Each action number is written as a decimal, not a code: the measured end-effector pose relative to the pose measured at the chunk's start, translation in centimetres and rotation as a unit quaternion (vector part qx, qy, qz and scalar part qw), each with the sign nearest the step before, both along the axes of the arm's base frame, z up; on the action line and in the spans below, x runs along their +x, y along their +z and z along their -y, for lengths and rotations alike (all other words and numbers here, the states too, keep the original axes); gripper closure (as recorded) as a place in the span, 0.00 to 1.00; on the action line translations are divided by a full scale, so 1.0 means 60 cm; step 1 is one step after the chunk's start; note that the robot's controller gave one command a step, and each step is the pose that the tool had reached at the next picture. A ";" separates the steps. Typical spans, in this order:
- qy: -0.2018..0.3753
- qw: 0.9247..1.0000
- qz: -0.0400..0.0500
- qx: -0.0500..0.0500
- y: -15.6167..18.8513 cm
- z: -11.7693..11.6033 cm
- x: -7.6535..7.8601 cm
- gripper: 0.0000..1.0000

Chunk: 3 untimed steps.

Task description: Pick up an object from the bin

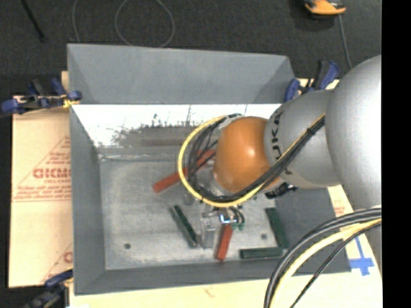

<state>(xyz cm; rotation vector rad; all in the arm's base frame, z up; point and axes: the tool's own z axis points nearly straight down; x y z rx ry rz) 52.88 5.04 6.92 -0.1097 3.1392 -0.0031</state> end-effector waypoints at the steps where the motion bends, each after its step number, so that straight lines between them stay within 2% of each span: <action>1: 0.224 0.975 0.003 0.000 0.030 0.041 0.058 0.00; 2: 0.345 0.939 0.003 0.000 0.164 0.031 0.013 0.00; 3: 0.537 0.844 0.001 0.001 0.002 0.061 -0.078 0.00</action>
Offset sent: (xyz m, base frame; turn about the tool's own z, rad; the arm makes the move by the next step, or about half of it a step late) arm 0.0325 -0.0230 0.0167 -0.4543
